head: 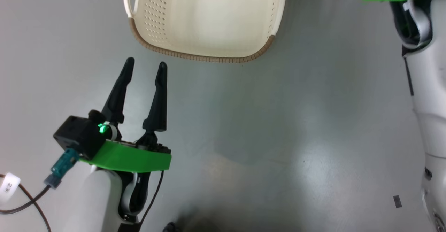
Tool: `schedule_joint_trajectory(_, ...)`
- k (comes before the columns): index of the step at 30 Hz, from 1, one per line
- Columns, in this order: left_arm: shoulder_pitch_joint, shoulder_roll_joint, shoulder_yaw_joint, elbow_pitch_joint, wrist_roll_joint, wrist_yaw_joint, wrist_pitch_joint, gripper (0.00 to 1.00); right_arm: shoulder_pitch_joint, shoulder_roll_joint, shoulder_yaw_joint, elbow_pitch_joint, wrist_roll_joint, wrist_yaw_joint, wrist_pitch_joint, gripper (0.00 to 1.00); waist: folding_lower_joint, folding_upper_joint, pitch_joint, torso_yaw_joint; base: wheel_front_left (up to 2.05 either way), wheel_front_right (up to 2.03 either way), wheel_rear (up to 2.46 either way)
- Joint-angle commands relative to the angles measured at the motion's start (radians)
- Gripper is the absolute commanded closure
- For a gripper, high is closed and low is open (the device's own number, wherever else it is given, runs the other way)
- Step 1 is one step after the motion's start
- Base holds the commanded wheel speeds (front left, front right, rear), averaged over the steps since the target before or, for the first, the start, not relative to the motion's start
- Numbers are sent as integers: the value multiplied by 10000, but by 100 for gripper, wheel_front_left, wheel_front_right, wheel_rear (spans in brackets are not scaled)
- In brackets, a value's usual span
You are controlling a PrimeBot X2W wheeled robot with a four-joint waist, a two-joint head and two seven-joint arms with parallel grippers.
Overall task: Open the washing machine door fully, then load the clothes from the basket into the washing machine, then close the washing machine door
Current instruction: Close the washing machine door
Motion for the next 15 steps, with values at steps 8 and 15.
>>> schedule_joint_trajectory(8, -195, 265, 176, -306, -14, -61, -63, 0, -885, 257, -272, 103, -148, 14, -105, 100, 0, -1, 571, -153, 0, 0, 0)
schedule_joint_trajectory(15, -410, 265, 207, -301, 104, -66, -63, 0, -1321, 406, -336, 344, -131, 14, -110, 100, 0, -1, 703, -336, 0, 0, 0)
